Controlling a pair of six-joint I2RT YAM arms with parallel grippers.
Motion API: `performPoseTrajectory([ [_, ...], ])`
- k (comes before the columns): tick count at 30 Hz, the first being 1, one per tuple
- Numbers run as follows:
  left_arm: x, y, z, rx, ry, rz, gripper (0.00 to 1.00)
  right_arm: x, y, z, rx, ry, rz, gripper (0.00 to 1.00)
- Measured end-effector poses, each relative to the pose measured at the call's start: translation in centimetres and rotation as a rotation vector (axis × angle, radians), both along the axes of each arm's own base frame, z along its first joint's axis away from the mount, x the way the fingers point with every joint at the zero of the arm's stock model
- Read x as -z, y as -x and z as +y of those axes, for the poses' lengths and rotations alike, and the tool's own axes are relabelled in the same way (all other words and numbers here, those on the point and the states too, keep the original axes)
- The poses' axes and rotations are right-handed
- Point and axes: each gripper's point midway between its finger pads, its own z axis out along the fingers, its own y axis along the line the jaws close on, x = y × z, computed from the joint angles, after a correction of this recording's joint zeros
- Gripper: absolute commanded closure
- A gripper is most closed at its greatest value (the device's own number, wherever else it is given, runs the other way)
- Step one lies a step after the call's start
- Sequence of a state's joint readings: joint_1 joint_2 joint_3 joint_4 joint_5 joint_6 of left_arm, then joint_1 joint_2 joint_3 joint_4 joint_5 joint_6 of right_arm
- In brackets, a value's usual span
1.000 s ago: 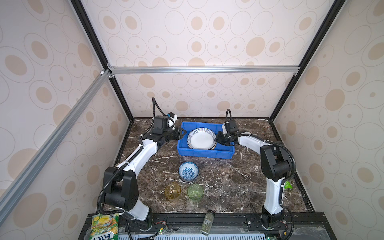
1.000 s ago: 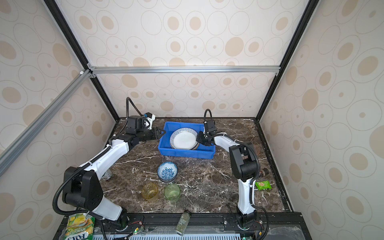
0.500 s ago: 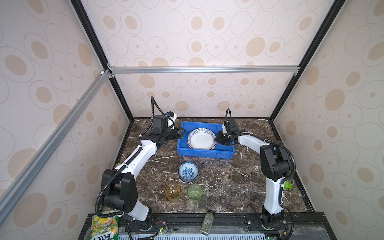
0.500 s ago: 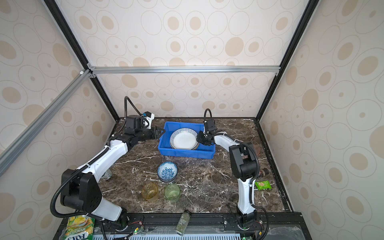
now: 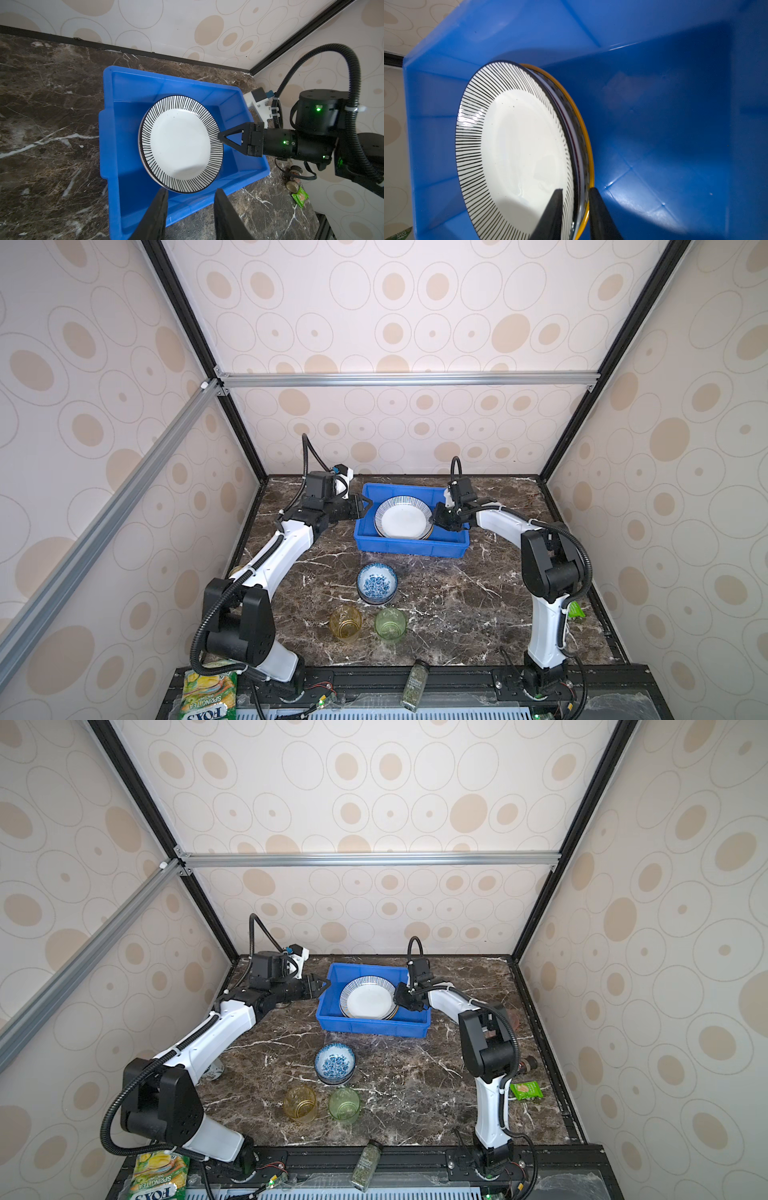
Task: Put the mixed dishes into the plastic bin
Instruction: 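Open the right gripper and withdraw it while the left gripper moves toward the floral bowls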
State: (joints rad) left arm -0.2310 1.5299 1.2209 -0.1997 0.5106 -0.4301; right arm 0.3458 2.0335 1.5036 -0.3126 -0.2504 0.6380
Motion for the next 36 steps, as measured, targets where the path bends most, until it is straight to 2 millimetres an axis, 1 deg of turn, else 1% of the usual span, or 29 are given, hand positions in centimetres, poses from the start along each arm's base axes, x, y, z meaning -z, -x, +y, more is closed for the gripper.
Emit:
performPoseTrajectory([
  [3, 0.4, 0.2, 0.1, -0.002, -0.004, 0.01, 0.62, -0.5, 0.1, -0.3, -0.003, 0.015, -0.011, 0.66],
  [6, 0.4, 0.4, 0.3, -0.011, -0.012, 0.013, 0.62, -1.7, 0.2, -0.5, -0.005, 0.027, -0.035, 0.64],
  [11, 0.3, 0.8, 1.0, -0.035, -0.041, 0.011, 0.62, -4.5, 0.4, -0.9, -0.008, 0.034, -0.087, 0.61],
  [14, 0.5, 1.0, 1.3, -0.044, -0.058, 0.018, 0.62, -6.2, 0.8, -1.1, -0.009, 0.026, -0.12, 0.59],
  [17, 1.2, 1.5, 1.7, -0.054, -0.081, 0.034, 0.62, -7.2, 1.7, -1.2, -0.012, 0.022, -0.133, 0.58],
  [21, 1.8, 2.2, 3.0, -0.094, -0.143, 0.053, 0.62, -7.5, 3.2, -1.2, -0.024, 0.038, -0.132, 0.58],
  [24, 1.9, 2.8, 4.4, -0.136, -0.213, 0.061, 0.62, -7.7, 4.6, -0.9, -0.048, 0.084, -0.129, 0.57],
  [27, 1.6, 3.6, 5.2, -0.155, -0.256, 0.061, 0.61, -8.5, 5.9, -0.6, -0.075, 0.135, -0.144, 0.56],
  [32, 0.7, 4.6, 5.6, -0.169, -0.276, 0.043, 0.61, -9.9, 8.2, -0.5, -0.11, 0.183, -0.17, 0.55],
  [36, 1.3, 5.5, 5.8, -0.173, -0.297, 0.054, 0.61, -11.0, 9.5, -0.9, -0.127, 0.22, -0.187, 0.54],
])
